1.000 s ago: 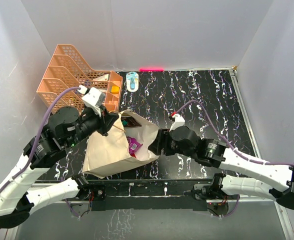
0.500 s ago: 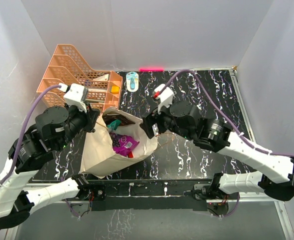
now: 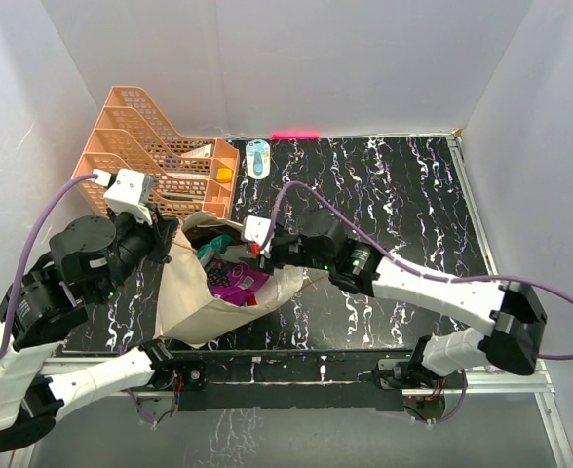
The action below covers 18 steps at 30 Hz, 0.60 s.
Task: Take the snacks out of the paper bag
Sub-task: Take out the snack from the paper bag.
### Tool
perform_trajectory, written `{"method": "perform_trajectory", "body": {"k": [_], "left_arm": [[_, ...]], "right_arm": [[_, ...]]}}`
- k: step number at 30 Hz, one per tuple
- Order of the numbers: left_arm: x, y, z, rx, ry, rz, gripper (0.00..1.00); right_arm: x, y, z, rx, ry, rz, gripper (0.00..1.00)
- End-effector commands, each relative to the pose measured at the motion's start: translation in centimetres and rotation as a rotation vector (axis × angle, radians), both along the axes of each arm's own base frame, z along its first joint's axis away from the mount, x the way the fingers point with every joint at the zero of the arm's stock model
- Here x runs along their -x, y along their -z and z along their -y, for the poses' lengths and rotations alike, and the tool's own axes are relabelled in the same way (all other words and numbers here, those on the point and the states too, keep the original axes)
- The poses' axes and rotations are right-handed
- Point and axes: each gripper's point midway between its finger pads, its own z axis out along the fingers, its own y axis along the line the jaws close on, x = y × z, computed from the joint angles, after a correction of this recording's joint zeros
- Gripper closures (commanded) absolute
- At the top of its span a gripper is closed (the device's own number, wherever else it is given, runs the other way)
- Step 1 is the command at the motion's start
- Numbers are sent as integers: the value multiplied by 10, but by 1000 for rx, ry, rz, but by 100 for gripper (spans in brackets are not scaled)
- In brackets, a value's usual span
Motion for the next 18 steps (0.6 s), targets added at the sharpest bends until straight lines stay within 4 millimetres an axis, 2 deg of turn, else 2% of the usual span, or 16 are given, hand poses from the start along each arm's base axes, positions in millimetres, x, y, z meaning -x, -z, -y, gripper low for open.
{"method": "perform_trajectory", "body": {"k": [1, 6, 12, 18], "left_arm": [[4, -19, -4, 45, 11, 55, 100], [8, -24, -10, 89, 7, 111, 100], [10, -23, -5, 82, 41, 95, 100], [11, -26, -8, 98, 31, 111, 100]], "right_arm": [[-21, -16, -22, -67, -45, 168, 49], [-49, 7, -31, -38, 61, 163, 47], [-77, 20, -25, -22, 218, 156, 44], [-72, 16, -17, -62, 225, 145, 37]]}}
